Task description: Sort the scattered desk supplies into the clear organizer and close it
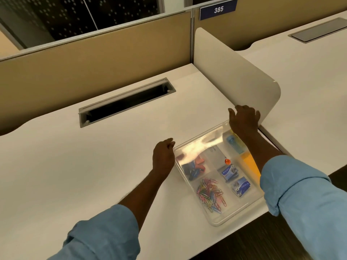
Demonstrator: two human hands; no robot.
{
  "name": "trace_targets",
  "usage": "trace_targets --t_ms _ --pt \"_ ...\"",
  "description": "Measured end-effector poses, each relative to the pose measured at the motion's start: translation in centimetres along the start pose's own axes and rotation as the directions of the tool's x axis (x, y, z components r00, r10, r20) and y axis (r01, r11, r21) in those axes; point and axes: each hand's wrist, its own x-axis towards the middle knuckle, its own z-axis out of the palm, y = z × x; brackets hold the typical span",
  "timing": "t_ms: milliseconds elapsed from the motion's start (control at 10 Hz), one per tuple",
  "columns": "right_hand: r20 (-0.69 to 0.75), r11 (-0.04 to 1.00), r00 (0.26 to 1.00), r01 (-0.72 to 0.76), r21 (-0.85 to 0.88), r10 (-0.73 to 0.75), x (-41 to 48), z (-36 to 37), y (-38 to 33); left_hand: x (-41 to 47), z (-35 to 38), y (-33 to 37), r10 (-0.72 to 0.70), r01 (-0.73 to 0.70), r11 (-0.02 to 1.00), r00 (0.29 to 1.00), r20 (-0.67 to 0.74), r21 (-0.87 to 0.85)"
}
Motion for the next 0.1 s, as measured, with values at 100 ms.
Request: trace_targets --t_ms 100 --pt "0.031 0.997 0.997 0.071 0.013 -0.072 -0.76 -0.45 -2.06 0.03 -0.94 -0.09 0.015 -0.012 0.998 0.999 -0.045 0.064"
